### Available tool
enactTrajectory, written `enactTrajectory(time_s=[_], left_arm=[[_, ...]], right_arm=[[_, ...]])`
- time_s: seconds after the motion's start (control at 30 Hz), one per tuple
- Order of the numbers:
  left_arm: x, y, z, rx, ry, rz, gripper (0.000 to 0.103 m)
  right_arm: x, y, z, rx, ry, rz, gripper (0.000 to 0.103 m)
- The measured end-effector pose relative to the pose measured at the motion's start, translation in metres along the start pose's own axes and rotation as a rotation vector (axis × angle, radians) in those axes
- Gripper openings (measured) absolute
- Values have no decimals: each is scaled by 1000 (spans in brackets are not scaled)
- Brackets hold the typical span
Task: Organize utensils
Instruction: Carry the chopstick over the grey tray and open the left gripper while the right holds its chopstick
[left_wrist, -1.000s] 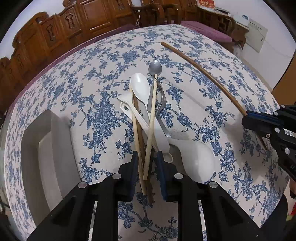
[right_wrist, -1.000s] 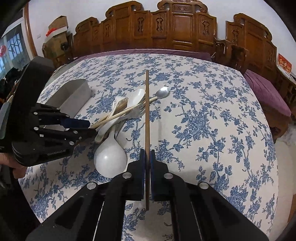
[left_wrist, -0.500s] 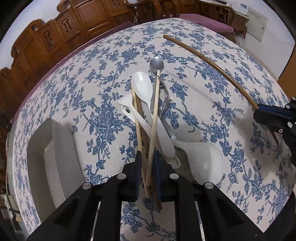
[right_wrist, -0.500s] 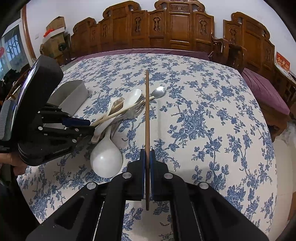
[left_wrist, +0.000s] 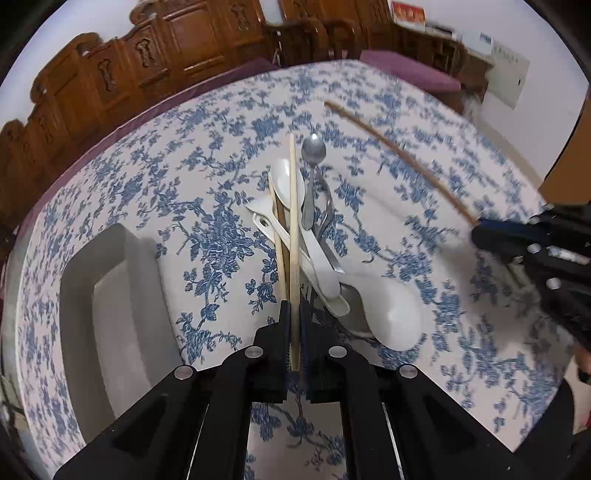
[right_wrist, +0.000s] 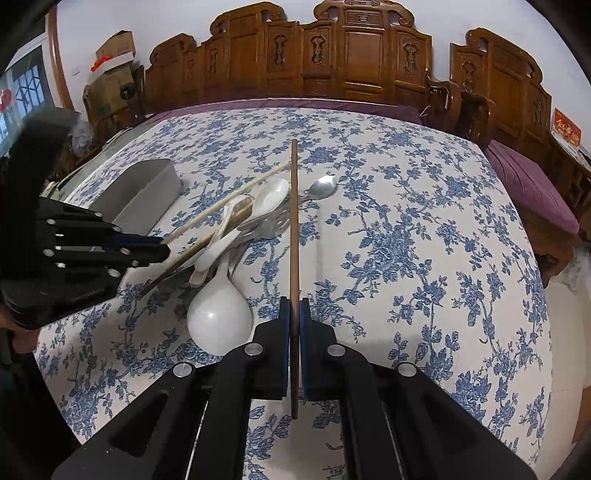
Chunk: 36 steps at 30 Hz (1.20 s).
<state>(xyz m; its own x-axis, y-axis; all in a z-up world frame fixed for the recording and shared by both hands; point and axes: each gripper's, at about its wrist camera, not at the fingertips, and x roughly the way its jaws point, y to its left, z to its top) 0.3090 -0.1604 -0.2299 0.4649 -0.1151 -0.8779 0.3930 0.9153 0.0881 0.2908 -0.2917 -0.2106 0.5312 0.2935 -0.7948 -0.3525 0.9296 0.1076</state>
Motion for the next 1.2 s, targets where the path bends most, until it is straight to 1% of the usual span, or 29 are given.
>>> enactTrajectory(time_s=[0.2, 0.33, 0.53, 0.77, 0.93, 1.03, 1.2], left_arm=[[-33, 19, -13, -50, -57, -35, 4], [-49, 42, -21, -87, -80, -39, 4], [-71, 86, -46, -176, -103, -48, 4], [-66, 123, -73, -245, -68, -36, 4], [-63, 147, -89, -294, -69, -45, 4], [-56, 159, -95, -324, -56, -56, 4], [-48, 168, -100, -335, -47, -47, 4]], right_arm=[[-2, 22, 3, -32, 1, 13, 6], [-3, 45, 10, -58, 0, 25, 6], [-5, 81, 24, -98, -6, 49, 6], [2, 123, 36, -130, 1, 78, 6], [13, 152, 44, -166, 17, 98, 6], [21, 164, 49, -176, 31, 102, 6], [29, 179, 56, -188, 42, 110, 6]])
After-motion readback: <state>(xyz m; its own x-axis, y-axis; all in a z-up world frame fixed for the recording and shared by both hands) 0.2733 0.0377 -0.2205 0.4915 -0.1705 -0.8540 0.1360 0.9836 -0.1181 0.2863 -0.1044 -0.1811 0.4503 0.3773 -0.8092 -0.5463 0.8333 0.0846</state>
